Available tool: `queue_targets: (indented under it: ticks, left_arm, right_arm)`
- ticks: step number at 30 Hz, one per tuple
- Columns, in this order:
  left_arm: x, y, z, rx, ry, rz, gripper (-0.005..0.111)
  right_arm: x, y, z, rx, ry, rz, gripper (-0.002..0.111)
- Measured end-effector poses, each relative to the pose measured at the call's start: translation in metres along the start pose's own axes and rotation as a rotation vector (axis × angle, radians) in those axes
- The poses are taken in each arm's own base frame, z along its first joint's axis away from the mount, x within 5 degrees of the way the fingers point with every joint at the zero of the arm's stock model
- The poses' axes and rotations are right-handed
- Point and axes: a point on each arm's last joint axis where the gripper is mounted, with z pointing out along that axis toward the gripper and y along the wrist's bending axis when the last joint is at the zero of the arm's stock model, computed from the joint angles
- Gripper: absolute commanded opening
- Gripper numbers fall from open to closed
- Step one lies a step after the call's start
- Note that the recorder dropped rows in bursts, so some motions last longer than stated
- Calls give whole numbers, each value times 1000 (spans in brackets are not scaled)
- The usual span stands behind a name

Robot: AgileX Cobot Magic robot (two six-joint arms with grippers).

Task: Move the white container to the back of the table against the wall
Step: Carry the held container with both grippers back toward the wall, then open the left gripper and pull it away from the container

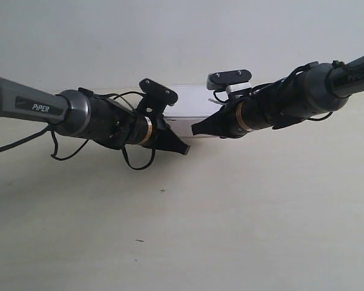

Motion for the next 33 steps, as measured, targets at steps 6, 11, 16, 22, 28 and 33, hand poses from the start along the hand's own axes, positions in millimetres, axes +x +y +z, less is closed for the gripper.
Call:
queue_targets:
  ticks: [6,11,16,22,28,33]
  left_arm:
    - [-4,0,0,1,-11,4,0]
    - [-8,1,0,0,-23,3,0]
    - [-12,1,0,-1,-37,2,0]
    - [-3,3,-1,-33,-11,4,0]
    - [11,12,-25,-124,32,12,0]
    - [16,15,-56,-132,54,-88,0]
  right_arm:
    - [-9,1,1,-2,-27,-2,0]
    - [-10,1,8,-6,-28,-3,0]
    - [-9,1,15,-16,-25,-3,0]
    - [-15,5,18,-60,-34,-5,0]
    - [-20,6,20,-66,-49,-5,0]
    - [-27,6,23,-71,-69,-3,0]
